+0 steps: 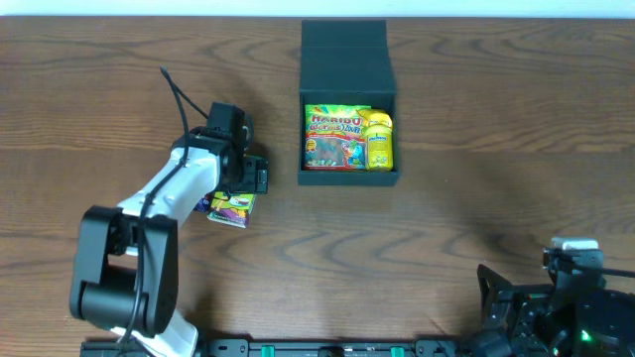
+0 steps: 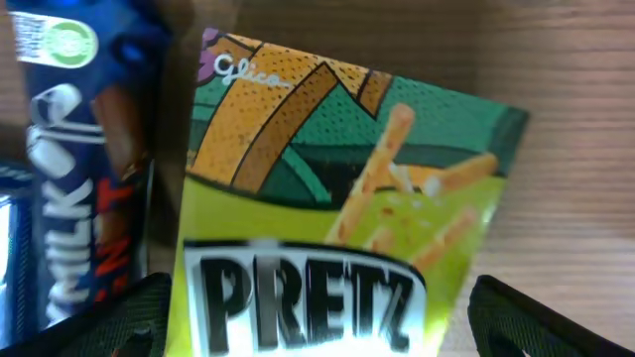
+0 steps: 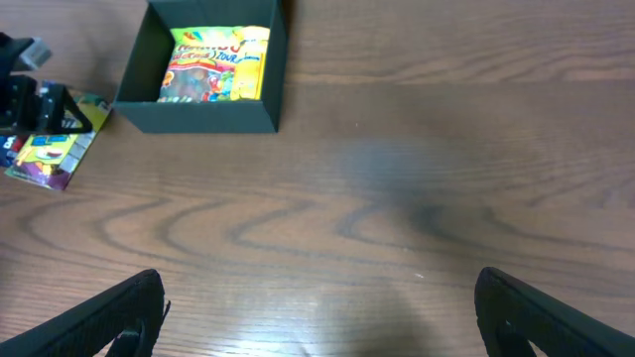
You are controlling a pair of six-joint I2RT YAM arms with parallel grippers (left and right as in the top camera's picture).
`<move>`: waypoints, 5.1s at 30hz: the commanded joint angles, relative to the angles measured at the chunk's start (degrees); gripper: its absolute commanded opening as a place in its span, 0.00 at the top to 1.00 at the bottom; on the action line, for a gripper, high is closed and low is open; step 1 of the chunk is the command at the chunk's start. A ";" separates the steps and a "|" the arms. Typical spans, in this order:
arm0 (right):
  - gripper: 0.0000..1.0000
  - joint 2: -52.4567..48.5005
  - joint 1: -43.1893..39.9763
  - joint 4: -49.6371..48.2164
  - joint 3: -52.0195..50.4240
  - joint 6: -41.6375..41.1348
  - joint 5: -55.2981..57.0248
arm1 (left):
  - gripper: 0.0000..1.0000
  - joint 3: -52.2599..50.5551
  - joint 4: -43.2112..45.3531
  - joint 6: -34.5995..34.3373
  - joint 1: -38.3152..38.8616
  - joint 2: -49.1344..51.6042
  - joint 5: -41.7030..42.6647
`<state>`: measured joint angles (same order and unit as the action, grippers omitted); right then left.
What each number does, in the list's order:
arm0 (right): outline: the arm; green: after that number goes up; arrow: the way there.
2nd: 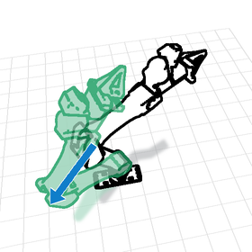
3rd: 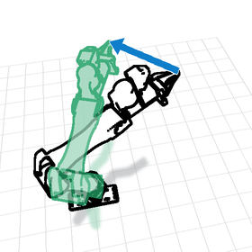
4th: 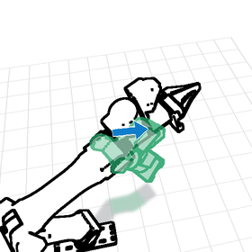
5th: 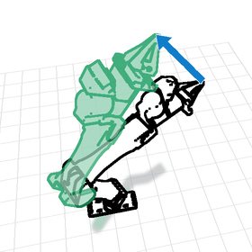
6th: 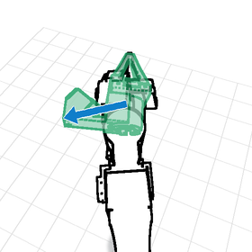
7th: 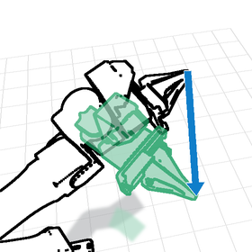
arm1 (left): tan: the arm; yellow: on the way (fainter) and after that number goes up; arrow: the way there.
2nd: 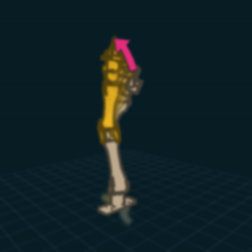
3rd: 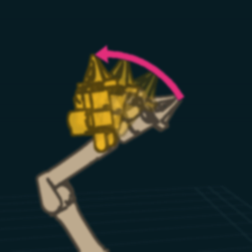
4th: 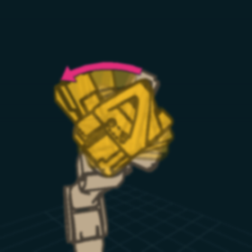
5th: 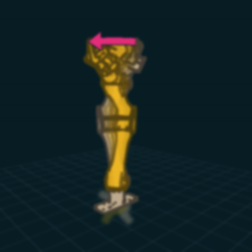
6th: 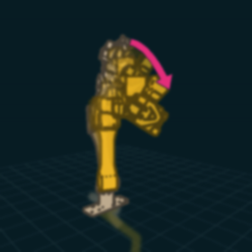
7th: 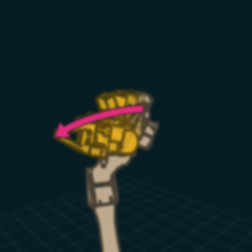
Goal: Pack container
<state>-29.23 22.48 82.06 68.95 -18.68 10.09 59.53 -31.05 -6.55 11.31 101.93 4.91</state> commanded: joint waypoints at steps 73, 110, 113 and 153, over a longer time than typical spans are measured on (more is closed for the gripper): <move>0.01 -0.02 0.37 0.04 0.35 -0.57 0.42 | 0.47 43.34 -10.60 -14.99 20.22 18.73 -2.32; 0.01 -0.02 0.37 0.04 0.35 -0.57 0.42 | 0.94 43.28 -7.93 -12.07 20.15 22.88 2.03; 0.01 -0.02 0.37 0.04 0.35 -0.57 0.42 | 0.94 43.28 -7.82 -12.09 20.15 23.32 2.36; 0.01 -0.02 0.37 0.04 0.35 -0.57 0.42 | 0.94 44.13 -4.79 -9.75 25.18 23.15 6.73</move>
<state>-29.23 22.48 82.06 68.95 -18.68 10.09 102.17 -35.62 -17.56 35.79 124.62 11.03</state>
